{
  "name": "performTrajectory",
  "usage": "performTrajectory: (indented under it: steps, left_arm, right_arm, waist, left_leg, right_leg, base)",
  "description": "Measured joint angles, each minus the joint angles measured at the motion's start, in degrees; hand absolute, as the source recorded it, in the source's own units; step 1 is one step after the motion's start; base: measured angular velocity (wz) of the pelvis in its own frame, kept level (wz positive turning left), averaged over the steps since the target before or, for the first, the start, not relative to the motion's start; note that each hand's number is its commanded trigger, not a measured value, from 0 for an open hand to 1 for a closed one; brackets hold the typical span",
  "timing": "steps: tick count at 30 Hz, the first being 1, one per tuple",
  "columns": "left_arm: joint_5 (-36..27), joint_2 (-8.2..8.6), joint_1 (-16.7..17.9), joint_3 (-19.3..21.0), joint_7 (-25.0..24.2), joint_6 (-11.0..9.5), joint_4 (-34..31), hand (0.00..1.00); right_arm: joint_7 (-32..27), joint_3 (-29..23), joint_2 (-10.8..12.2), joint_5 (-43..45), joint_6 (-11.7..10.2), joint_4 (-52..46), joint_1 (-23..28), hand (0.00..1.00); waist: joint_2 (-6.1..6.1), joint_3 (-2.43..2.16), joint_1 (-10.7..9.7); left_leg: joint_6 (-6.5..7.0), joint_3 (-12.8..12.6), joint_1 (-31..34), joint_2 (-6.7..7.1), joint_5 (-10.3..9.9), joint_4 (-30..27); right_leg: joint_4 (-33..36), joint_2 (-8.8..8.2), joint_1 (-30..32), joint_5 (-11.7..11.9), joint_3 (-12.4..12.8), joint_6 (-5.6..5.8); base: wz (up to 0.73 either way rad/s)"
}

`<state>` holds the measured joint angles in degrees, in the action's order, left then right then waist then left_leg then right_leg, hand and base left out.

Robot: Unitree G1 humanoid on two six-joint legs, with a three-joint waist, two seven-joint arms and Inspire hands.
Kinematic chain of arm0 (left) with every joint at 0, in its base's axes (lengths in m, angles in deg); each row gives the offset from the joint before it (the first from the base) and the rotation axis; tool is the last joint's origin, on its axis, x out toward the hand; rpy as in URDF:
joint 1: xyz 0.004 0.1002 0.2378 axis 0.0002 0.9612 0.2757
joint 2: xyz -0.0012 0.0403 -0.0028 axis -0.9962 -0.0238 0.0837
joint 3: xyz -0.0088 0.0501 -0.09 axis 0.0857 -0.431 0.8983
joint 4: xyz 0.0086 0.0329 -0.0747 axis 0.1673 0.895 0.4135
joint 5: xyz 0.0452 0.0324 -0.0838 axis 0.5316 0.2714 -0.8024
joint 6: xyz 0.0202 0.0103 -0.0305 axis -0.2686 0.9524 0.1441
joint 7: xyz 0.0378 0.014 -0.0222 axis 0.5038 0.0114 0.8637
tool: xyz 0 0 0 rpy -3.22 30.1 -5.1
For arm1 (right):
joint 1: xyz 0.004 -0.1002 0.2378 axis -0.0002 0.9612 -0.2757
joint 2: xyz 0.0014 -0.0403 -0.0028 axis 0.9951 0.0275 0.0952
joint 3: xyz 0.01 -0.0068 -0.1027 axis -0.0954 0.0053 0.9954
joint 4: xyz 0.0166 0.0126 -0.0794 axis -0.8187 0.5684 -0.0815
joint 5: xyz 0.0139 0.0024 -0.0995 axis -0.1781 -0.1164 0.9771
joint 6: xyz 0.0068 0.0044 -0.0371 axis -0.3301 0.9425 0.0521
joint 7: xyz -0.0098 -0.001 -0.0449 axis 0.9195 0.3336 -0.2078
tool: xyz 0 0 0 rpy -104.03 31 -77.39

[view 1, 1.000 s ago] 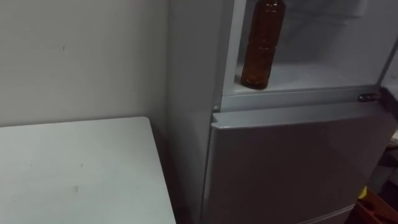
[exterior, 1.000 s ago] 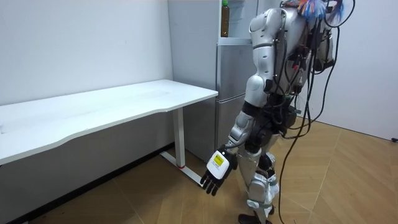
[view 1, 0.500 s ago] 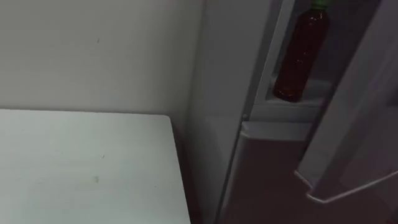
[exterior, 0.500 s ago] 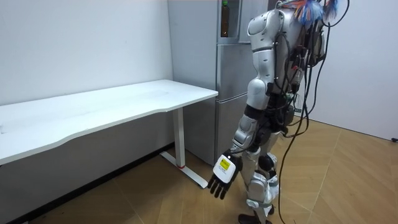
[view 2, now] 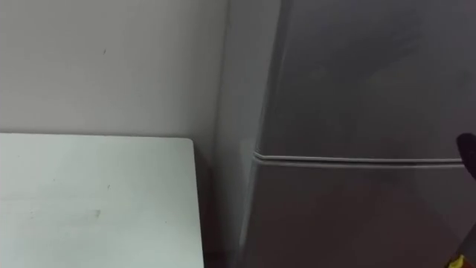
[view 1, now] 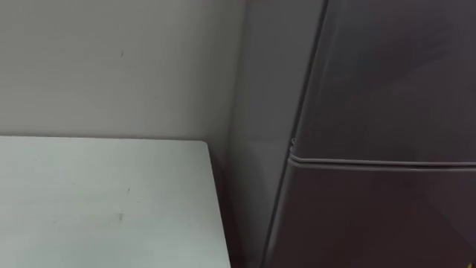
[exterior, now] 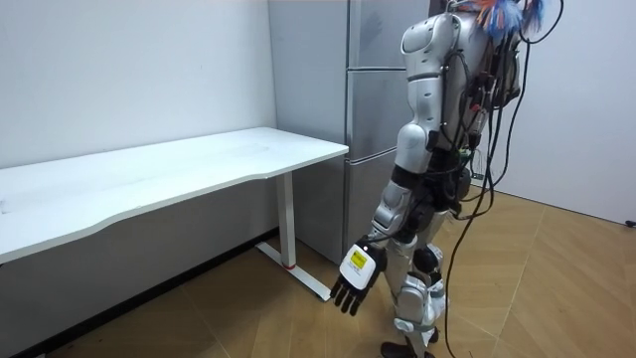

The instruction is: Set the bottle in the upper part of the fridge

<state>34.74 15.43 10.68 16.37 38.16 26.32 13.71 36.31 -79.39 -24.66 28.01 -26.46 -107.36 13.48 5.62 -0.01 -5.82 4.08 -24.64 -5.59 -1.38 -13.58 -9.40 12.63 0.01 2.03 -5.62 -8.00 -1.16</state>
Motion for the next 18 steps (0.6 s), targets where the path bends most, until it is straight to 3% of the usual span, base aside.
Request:
performTrajectory:
  steps: [6,13,18]
  left_arm:
    - [2.9,0.16,-0.1,-1.8,0.1,0.3,0.6,0.0]
    - [3.7,0.24,-0.8,-3.3,-0.5,0.9,0.7,0.0]
    - [4.5,0.33,-0.9,-3.3,-1.8,0.9,0.6,0.0]
  right_arm:
    - [2.6,3.0,0.2,2.7,0.0,-2.3,-0.4,0.0]
    - [4.3,6.4,0.5,2.3,-0.1,-2.3,-2.9,0.0]
    - [4.9,7.0,1.2,2.4,-0.1,-2.3,-4.3,0.0]
  waist:
    - [-0.35,-0.09,0.2]
    - [-1.22,-0.4,1.8]
    - [-1.57,-0.3,3.2]
  left_leg:
    - [-0.04,0.0,-0.1,-0.02,0.0,0.0]
    - [-0.01,0.1,0.0,0.0,0.0,-0.1]
    - [-0.04,0.4,0.0,-0.02,0.1,-0.1]
  right_leg:
    - [0.0,0.05,0.0,0.0,0.0,-0.01]
    - [0.0,-0.14,-0.1,0.0,-1.0,-0.01]
    - [0.0,-0.21,-0.2,0.0,-1.9,-0.02]
  base:
    - [0.0]
    - [0.0]
    - [0.04]
